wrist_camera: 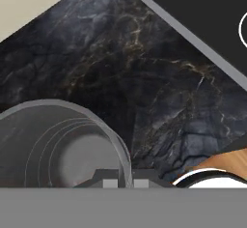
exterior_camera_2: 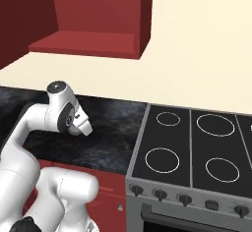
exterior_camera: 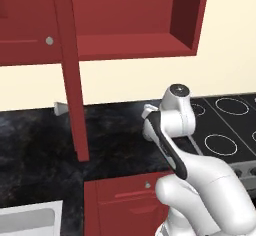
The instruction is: Move the glass cup from next to the sink to the open cabinet. Then, move the bowl with the peach to the fridge to clear the area for faucet cleaning.
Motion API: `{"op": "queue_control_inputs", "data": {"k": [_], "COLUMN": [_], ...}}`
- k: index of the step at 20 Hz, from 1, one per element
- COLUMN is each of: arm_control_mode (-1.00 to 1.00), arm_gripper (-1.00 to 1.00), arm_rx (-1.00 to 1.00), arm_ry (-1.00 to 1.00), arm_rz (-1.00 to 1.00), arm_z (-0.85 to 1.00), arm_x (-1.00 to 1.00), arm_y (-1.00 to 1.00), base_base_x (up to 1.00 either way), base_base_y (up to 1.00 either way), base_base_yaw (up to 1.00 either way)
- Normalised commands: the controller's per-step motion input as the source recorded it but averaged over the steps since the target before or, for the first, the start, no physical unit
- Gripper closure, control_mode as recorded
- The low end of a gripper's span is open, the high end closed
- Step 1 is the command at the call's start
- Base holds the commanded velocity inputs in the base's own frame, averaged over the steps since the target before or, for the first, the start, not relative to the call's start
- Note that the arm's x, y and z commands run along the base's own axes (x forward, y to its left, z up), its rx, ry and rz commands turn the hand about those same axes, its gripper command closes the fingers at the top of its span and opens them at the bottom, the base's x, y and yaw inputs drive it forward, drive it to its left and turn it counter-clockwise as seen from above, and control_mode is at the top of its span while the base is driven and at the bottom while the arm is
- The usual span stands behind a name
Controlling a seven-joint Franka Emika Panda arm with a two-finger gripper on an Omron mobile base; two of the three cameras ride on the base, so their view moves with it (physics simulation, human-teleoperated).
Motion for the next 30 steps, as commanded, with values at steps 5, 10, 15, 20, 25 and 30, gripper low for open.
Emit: {"op": "queue_control_inputs", "data": {"k": [5,10,15,20,25,30], "arm_control_mode": [1.0,-1.0,-1.0,-1.0,-1.0,-1.0], "arm_gripper": [1.0,1.0,1.0,1.0,1.0,1.0], "arm_rx": [0.0,0.01,0.01,0.01,0.0,0.0], "arm_ry": [0.0,0.0,-0.02,-0.28,-0.51,-0.32], "arm_rz": [0.0,0.0,0.01,0.08,0.06,0.0], "arm_z": [0.0,0.4,1.0,0.97,0.83,1.0], "arm_x": [0.0,0.16,0.11,-0.07,-0.08,0.05], "arm_y": [0.0,0.0,0.0,0.0,-0.03,-0.16], "base_base_x": [0.99,0.51,0.0,0.0,0.0,0.0], "base_base_y": [0.0,0.01,0.0,0.0,0.0,0.0], "base_base_yaw": [-0.1,-0.04,0.0,0.0,0.0,0.0]}}
